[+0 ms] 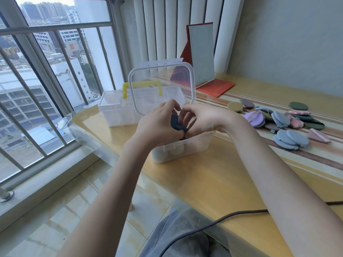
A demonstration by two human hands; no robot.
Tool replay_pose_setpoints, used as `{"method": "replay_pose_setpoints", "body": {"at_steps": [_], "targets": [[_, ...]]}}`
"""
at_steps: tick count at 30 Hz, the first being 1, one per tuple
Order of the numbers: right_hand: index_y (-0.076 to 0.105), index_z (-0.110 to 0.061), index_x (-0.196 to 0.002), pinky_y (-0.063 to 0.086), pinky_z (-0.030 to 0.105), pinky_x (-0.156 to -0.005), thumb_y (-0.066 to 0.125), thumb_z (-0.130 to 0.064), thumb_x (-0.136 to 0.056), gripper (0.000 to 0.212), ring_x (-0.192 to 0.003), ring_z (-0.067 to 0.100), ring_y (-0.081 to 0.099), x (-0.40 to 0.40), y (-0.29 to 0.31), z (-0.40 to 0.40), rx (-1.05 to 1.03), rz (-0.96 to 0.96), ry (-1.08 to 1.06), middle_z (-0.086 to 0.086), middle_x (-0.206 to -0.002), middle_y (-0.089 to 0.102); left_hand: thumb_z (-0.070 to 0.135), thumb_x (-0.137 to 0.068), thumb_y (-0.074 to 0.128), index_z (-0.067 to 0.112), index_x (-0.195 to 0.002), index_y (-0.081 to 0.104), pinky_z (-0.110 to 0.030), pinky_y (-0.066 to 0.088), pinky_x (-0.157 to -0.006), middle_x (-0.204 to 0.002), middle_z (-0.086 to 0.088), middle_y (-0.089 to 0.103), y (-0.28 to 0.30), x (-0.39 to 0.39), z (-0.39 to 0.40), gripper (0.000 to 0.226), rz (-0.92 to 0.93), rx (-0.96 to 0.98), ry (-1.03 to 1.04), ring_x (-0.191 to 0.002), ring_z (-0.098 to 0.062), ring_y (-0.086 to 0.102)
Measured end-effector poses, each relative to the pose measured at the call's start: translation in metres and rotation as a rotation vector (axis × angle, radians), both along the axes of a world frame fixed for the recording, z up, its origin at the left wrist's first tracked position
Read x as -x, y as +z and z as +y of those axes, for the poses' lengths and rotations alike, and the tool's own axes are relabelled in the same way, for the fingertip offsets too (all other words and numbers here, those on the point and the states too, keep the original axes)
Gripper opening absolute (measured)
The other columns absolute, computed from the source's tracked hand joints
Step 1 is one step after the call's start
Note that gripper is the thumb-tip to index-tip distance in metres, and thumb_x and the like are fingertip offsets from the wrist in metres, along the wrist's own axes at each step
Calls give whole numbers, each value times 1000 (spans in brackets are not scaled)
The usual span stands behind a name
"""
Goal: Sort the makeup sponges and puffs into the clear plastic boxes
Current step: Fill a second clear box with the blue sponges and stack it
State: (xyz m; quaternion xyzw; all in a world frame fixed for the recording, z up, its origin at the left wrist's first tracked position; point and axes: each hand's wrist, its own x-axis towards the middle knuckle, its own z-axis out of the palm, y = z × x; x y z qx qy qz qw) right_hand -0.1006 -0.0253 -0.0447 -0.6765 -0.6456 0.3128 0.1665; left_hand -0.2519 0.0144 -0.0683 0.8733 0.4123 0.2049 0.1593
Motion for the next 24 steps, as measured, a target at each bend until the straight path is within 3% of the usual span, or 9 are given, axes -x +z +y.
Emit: {"method": "replay_pose_setpoints", "body": {"at_steps": [3, 6, 8, 10, 14, 16, 18, 21, 24], "targets": [[60, -22, -120, 57, 28, -78, 70, -12, -86, 37, -100, 15, 65, -9, 15, -9, 70, 230, 23, 0, -110, 63, 40, -69, 72, 28, -118, 39, -37, 54, -75, -116, 10, 54, -2, -2, 0, 61, 8, -15, 1, -98, -15, 54], [58, -27, -127, 47, 20, -71, 66, -38, -88, 41, -104, 8, 61, -2, 14, -10, 60, 189, 57, -5, -116, 64, 38, -69, 74, 27, -121, 36, -41, 55, -75, -115, 10, 56, -3, -1, 1, 65, -4, -1, 7, -98, -17, 57], [62, -24, -121, 44, 20, -71, 67, -43, -86, 40, -97, 6, 62, 8, 4, -3, -17, 196, 5, -4, -111, 67, 35, -68, 74, 26, -121, 36, -43, 54, -75, -113, 10, 58, -3, 0, 2, 65, -34, 15, 14, -97, -18, 58], [68, -21, -111, 47, 21, -75, 71, -40, -84, 33, -91, 8, 64, 13, -2, 2, -87, 249, -45, -2, -101, 70, 34, -67, 76, 26, -120, 37, -44, 54, -75, -108, 12, 57, -3, 1, 2, 66, -78, 30, 15, -96, -19, 58], [72, -12, -99, 48, 17, -66, 74, -23, -82, 21, -85, 8, 66, 7, 0, 0, -126, 368, -79, 3, -94, 71, 37, -67, 76, 28, -118, 38, -45, 54, -74, -106, 10, 58, -4, 0, 2, 64, -81, 20, 21, -94, -20, 59], [68, -10, -86, 51, 22, -67, 71, -18, -83, 9, -86, 14, 66, 7, 0, 0, -150, 466, -128, 5, -90, 70, 38, -67, 75, 28, -116, 40, -43, 55, -74, -106, 5, 59, -4, 1, 3, 61, -69, 24, 34, -92, -21, 58], [59, -16, -77, 48, 26, -67, 64, -18, -85, 10, -83, 16, 60, 6, 4, -1, -209, 514, -227, 3, -89, 65, 35, -69, 73, 26, -113, 43, -41, 54, -73, -102, 5, 58, -4, 2, 4, 54, -74, 39, 42, -89, -20, 57], [47, -18, -71, 43, 27, -61, 62, -19, -86, 22, -77, 17, 54, -5, 16, -6, -236, 437, -267, 4, -87, 62, 31, -71, 70, 29, -103, 52, -38, 51, -71, -96, 10, 55, -4, 1, 5, 37, -41, 44, 40, -88, -18, 56], [47, -15, -70, 52, 26, -60, 71, -18, -83, 27, -81, 18, 63, -14, 24, -14, -106, 286, -154, 7, -91, 65, 32, -73, 69, 36, -86, 57, -36, 50, -72, -100, 11, 52, -5, -1, 5, 19, 5, 37, 7, -86, -14, 56]]}}
